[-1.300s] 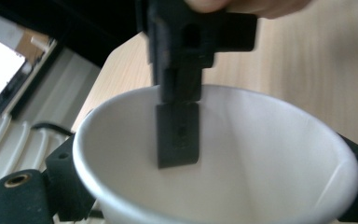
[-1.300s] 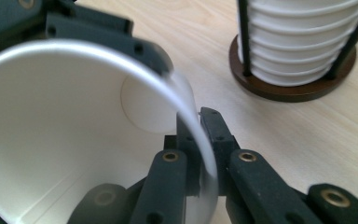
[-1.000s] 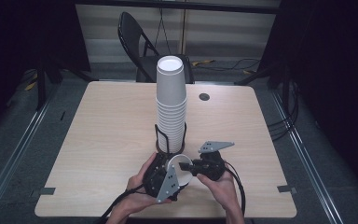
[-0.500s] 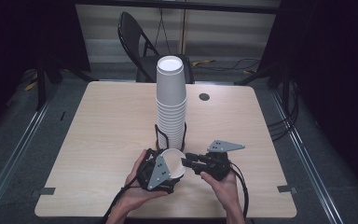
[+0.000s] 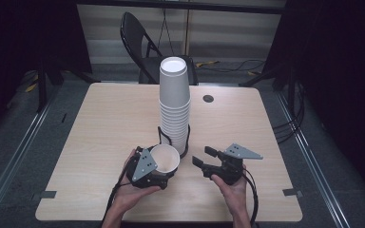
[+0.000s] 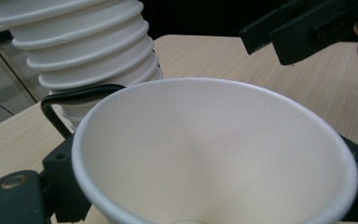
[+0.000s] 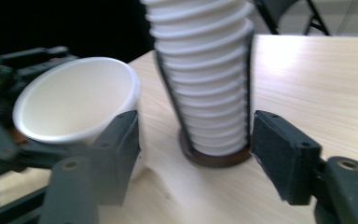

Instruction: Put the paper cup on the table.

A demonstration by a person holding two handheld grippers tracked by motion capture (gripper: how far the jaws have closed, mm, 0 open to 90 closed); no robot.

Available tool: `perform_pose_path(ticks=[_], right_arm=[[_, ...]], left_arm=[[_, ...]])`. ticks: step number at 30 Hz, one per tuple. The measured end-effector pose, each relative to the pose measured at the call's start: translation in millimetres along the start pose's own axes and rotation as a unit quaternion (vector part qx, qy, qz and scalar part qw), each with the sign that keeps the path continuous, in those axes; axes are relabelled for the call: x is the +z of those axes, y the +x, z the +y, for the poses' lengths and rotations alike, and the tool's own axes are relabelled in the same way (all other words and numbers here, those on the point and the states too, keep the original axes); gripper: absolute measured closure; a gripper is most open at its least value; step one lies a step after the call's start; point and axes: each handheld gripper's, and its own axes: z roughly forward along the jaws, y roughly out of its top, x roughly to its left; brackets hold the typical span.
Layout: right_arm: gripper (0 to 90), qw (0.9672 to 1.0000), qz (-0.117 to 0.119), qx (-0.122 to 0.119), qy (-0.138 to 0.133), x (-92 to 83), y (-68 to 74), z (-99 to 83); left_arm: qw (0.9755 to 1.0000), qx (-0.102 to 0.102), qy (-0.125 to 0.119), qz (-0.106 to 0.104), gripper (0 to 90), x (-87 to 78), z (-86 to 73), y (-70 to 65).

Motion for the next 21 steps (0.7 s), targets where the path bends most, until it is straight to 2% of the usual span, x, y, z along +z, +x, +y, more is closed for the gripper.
perform_pose_path(ticks=[1,3,4,5,7,9,10,12,14,15,16,18,19,21], right_arm=[[29.1,1.0000,-0.003,0.002,-0.005,-1.2,-1.3,-2.2],[20.0,0.9995,-0.031,0.004,-0.007,-3.5,-2.5,-6.8],[17.6,0.9988,-0.048,0.001,-0.008,-4.4,-2.9,-9.8],[17.2,0.9982,-0.060,0.001,-0.006,-5.7,-3.2,-12.8],[14.7,0.9977,-0.067,0.005,-0.008,-9.1,-5.0,-19.1],[14.0,0.9975,-0.069,0.004,-0.012,-10.8,-6.5,-22.1],[14.0,0.9967,-0.077,0.015,-0.021,-13.9,-8.8,-27.0],[14.0,0.9952,-0.091,0.024,-0.025,-16.2,-11.1,-30.8],[13.6,0.9946,-0.096,0.028,-0.028,-17.5,-12.5,-32.9],[13.5,0.9916,-0.117,0.042,-0.035,-19.1,-16.0,-36.4],[13.5,0.9899,-0.129,0.045,-0.038,-20.0,-17.2,-38.2],[13.5,0.9875,-0.146,0.042,-0.042,-21.5,-19.1,-41.4],[13.5,0.9875,-0.146,0.042,-0.042,-21.5,-19.1,-41.4],[13.5,0.9829,-0.176,0.033,-0.043,-22.7,-20.8,-46.5]], left_arm=[[1.0000,-0.008,-0.003,-0.001,11.2,-1.4,-0.6,1.8],[0.9992,-0.036,-0.017,-0.007,11.2,-7.3,-2.8,7.4],[0.9992,-0.036,-0.017,-0.007,11.1,-7.3,-2.8,7.4],[0.9986,-0.048,-0.023,-0.004,11.1,-11.4,-4.3,11.4],[0.9985,-0.051,-0.021,0.001,11.0,-13.4,-5.0,13.8],[0.9977,-0.063,-0.022,0.004,11.0,-16.2,-6.8,18.8],[0.9973,-0.069,-0.026,0.003,10.9,-17.5,-7.6,21.2],[0.9966,-0.076,-0.026,0.015,10.9,-21.1,-9.5,28.9],[0.9962,-0.081,-0.026,0.016,10.9,-22.1,-10.2,31.4],[0.9959,-0.084,-0.022,0.023,10.8,-24.6,-11.0,35.7],[0.9959,-0.084,-0.022,0.023,10.8,-24.6,-11.0,35.7],[0.9950,-0.093,-0.025,0.026,10.7,-27.4,-13.0,43.9],[0.9950,-0.093,-0.025,0.026,10.7,-27.4,-13.0,43.9],[0.9937,-0.103,-0.028,0.034,10.6,-29.1,-14.7,53.0]])
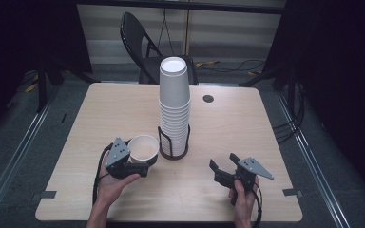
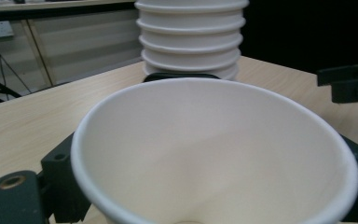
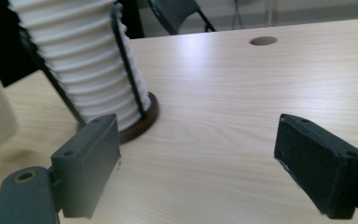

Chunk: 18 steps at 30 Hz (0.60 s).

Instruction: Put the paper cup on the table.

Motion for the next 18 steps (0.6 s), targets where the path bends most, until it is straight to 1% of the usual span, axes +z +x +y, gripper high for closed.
perform_pose_path(ticks=[2,3,4,5,6,7,8,9,10,11,12,13,15,16,18], right_arm=[[13.5,0.9998,-0.018,-0.006,-0.003,0.2,-1.5,-3.4],[13.5,0.9995,-0.030,-0.009,-0.002,0.7,-1.8,-5.1],[13.5,0.9992,-0.037,-0.013,-0.002,1.1,-1.6,-6.9],[13.5,0.9992,-0.037,-0.015,0.000,1.7,-1.3,-9.1],[13.5,0.9991,-0.039,-0.018,0.001,2.2,-0.7,-11.3],[13.5,0.9990,-0.039,-0.021,0.001,2.2,-0.1,-13.3],[13.5,0.9990,-0.038,-0.024,-0.001,2.7,0.0,-15.1],[13.4,0.9989,-0.038,-0.026,-0.004,2.0,0.6,-15.3],[13.5,0.9987,-0.039,-0.030,-0.010,1.8,1.1,-15.5],[13.5,0.9987,-0.040,-0.031,-0.011,1.8,1.4,-15.7],[13.4,0.9988,-0.037,-0.031,-0.013,1.8,1.5,-15.8],[13.4,0.9988,-0.037,-0.031,-0.013,1.8,1.5,-15.8],[13.4,0.9983,-0.043,-0.035,-0.016,0.3,2.5,-16.5],[13.4,0.9983,-0.039,-0.040,-0.015,-0.5,3.5,-16.9],[13.4,0.9975,-0.045,-0.052,-0.015,-1.4,6.7,-17.8]], left_arm=[[1.0000,-0.007,-0.002,0.006,10.4,-0.3,0.6,5.7],[0.9999,-0.014,-0.005,0.006,10.4,-0.6,0.5,8.5],[0.9997,-0.020,-0.007,0.010,10.4,-0.8,0.2,11.4],[0.9997,-0.020,-0.007,0.010,10.4,-0.8,0.2,11.4],[0.9995,-0.026,-0.007,0.018,10.4,-0.8,-0.3,16.6],[0.9993,-0.028,-0.008,0.022,10.4,-0.8,-0.4,19.1],[0.9990,-0.037,-0.007,0.022,10.4,-0.6,-0.4,21.3],[0.9990,-0.036,-0.006,0.025,10.3,-0.4,0.3,23.7],[0.9988,-0.036,-0.004,0.032,10.3,-0.2,1.4,25.1],[0.9988,-0.036,-0.004,0.032,10.4,-0.2,1.4,25.1],[0.9986,-0.035,0.001,0.041,10.3,-0.4,3.6,26.4],[0.9985,-0.032,0.005,0.043,10.3,-1.0,6.0,27.2],[0.9983,-0.031,0.001,0.049,10.3,-2.6,9.7,29.7],[0.9980,-0.026,0.000,0.057,10.3,-3.3,13.0,32.6],[0.9979,-0.028,-0.001,0.059,10.3,-3.7,14.4,34.6]])
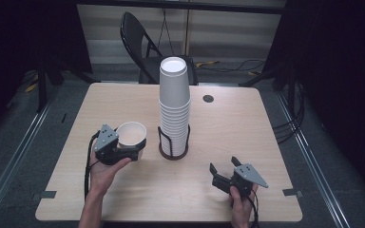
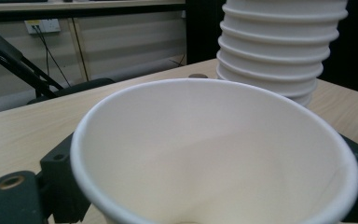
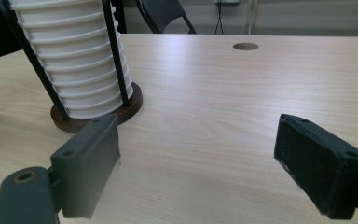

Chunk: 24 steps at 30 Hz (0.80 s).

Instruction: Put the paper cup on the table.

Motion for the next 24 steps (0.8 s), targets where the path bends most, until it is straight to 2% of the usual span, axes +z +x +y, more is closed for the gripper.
perform_pose_path(ticks=[1,3,4,7,8,11,14,17,20,24], right_arm=[[13.4,1.0000,0.000,-0.005,-0.002,-0.8,1.0,-0.3],[13.3,1.0000,-0.002,-0.008,-0.006,-1.9,1.7,-0.7],[13.4,0.9997,-0.015,-0.015,-0.013,-2.7,3.9,-1.3],[13.4,0.9998,-0.005,-0.007,-0.015,-3.5,2.1,-1.5],[13.4,0.9997,0.001,0.007,-0.021,-4.8,-1.1,-1.9],[13.4,0.9995,0.000,0.013,-0.028,-6.0,-2.1,-2.4],[13.4,0.9996,0.000,0.008,-0.029,-6.0,-1.4,-2.6],[13.4,0.9995,-0.004,-0.003,-0.031,-6.6,1.0,-2.9],[13.4,0.9995,0.000,-0.001,-0.033,-6.5,0.5,-2.9],[13.4,0.9996,0.006,-0.005,-0.029,-5.9,0.6,-2.6]], left_arm=[[1.0000,-0.001,-0.007,0.004,10.3,1.1,2.2,4.2],[0.9999,-0.005,-0.004,0.010,10.3,2.5,4.1,7.1],[0.9999,-0.007,-0.005,0.011,10.3,3.5,4.8,8.3],[0.9998,-0.015,-0.007,0.012,10.3,8.0,6.4,13.0],[0.9998,-0.013,-0.005,0.015,10.3,10.0,6.6,14.0],[0.9992,-0.035,-0.016,0.015,10.3,16.7,5.3,19.1],[0.9989,-0.037,-0.012,0.025,10.3,25.1,1.3,23.2],[0.9991,-0.034,-0.009,0.025,10.2,31.9,-2.3,27.2],[0.9990,-0.039,-0.007,0.022,10.1,38.6,-6.8,30.4],[0.9994,-0.026,0.010,0.020,9.9,50.6,-15.7,34.7]])
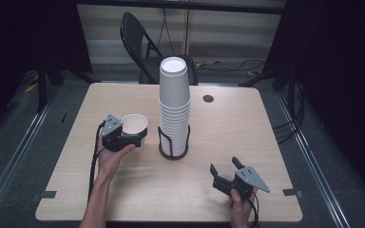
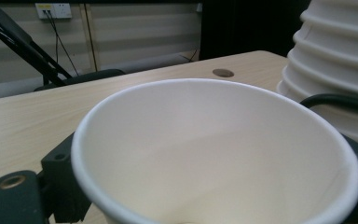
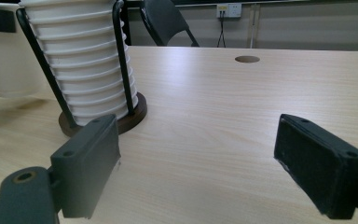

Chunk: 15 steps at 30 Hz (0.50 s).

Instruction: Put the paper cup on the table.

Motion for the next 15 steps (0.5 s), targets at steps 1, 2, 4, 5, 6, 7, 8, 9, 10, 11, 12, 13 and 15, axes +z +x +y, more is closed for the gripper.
perform_pose_path(ticks=[1,2,4,5,6,7,8,9,10,11,12,13,15], right_arm=[[13.4,1.0000,0.002,0.000,0.001,0.0,-0.1,0.1],[13.4,1.0000,0.001,0.000,0.000,0.1,-0.2,0.0],[13.4,1.0000,0.003,0.000,0.001,0.1,-0.5,0.1],[13.4,1.0000,0.005,0.000,0.002,0.1,-0.5,0.2],[13.4,1.0000,0.005,0.000,0.002,0.1,-0.5,0.2],[13.4,1.0000,0.004,0.000,0.002,0.3,-0.2,0.2],[13.4,1.0000,0.004,0.000,0.002,0.3,-0.2,0.2],[13.4,1.0000,0.004,-0.001,0.002,0.2,-0.2,0.1],[13.4,1.0000,0.006,0.000,0.003,0.0,-0.5,0.2],[13.4,1.0000,0.006,0.000,0.003,0.1,-0.6,0.2],[13.4,1.0000,0.006,0.000,0.003,0.1,-0.6,0.2],[13.4,1.0000,0.005,-0.001,0.003,0.4,-0.2,0.2],[13.4,1.0000,0.004,-0.003,0.003,0.6,0.1,0.2]], left_arm=[[1.0000,-0.001,0.001,-0.002,9.8,2.1,-1.5,1.1],[1.0000,-0.003,0.000,-0.005,9.8,4.3,-2.8,1.8],[1.0000,-0.006,0.000,-0.006,9.7,6.4,-4.0,2.0],[0.9999,-0.008,0.000,-0.009,9.6,8.3,-5.4,2.5],[0.9999,-0.009,0.002,-0.011,9.6,10.0,-6.8,3.7],[0.9999,-0.012,0.007,-0.009,9.5,11.4,-8.7,3.9],[0.9998,-0.012,0.011,-0.010,9.5,12.1,-10.5,4.5],[0.9998,-0.015,0.011,-0.012,9.5,12.3,-12.4,4.2],[0.9997,-0.015,0.013,-0.011,9.4,12.4,-14.0,4.2],[0.9997,-0.017,0.010,-0.014,9.4,11.9,-16.2,4.8],[0.9997,-0.017,0.010,-0.014,9.4,11.9,-16.2,4.8],[0.9997,-0.018,0.011,-0.014,9.3,11.6,-16.8,4.5],[0.9997,-0.013,0.014,-0.012,9.6,11.3,-17.2,4.3]])
